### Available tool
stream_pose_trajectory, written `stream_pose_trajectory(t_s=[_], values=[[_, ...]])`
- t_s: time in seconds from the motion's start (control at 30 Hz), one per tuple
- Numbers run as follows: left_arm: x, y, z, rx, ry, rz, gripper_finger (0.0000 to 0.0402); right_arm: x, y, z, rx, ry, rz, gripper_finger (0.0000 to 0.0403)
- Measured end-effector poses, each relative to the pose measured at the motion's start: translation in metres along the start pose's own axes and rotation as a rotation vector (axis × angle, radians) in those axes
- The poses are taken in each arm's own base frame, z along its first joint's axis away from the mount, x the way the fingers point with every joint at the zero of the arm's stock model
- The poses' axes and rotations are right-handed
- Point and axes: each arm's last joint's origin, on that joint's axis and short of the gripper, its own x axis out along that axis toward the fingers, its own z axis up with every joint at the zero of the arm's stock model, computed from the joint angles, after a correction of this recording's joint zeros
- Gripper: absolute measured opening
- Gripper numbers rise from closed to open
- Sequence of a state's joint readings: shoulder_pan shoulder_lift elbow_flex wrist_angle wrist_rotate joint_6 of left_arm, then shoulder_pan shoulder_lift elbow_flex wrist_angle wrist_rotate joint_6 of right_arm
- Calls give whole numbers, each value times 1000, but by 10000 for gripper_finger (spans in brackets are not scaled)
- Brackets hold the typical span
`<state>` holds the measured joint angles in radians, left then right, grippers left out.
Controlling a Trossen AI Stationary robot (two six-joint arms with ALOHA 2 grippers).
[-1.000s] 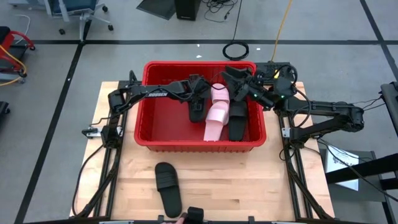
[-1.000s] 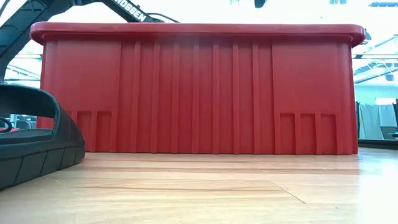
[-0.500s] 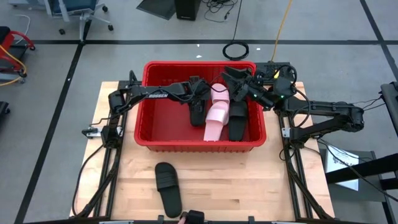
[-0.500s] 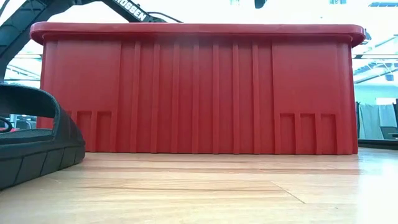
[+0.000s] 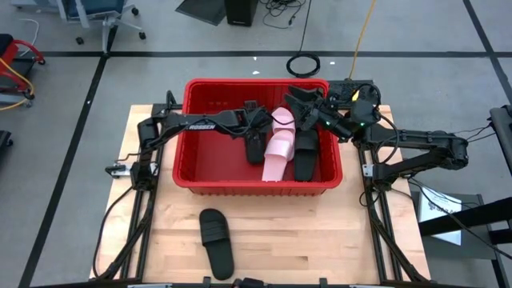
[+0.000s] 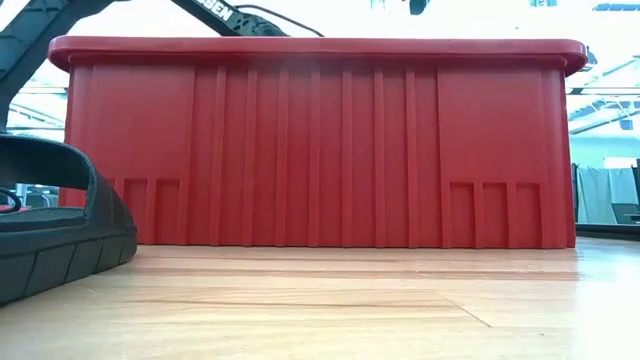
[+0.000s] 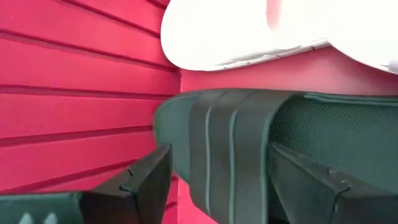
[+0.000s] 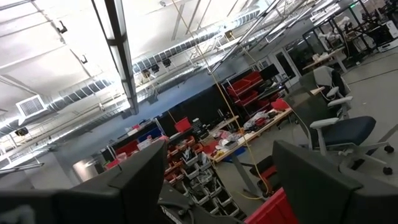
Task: Pick and place slides into bin
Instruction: Put the black slide into the red container
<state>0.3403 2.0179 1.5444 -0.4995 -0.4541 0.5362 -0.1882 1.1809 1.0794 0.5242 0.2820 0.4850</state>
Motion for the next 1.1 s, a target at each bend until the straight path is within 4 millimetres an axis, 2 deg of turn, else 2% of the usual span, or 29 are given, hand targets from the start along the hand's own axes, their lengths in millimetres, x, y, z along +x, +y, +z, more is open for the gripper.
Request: stream_pose_trajectory(t_s=[0.2, 0.6, 0.87, 1.1], values=[[-12, -1, 2, -11, -11, -4, 244, 0, 0, -1, 23, 5, -2, 281], [-56, 3, 9, -55, -91, 5, 246, 0, 0, -2, 21, 28, 14, 281], [-106, 9, 7, -111, -144, 8, 246, 0, -1, -3, 16, 34, 10, 281], [-157, 20, -5, -150, -204, 28, 246, 0, 0, -1, -3, 12, 19, 281]])
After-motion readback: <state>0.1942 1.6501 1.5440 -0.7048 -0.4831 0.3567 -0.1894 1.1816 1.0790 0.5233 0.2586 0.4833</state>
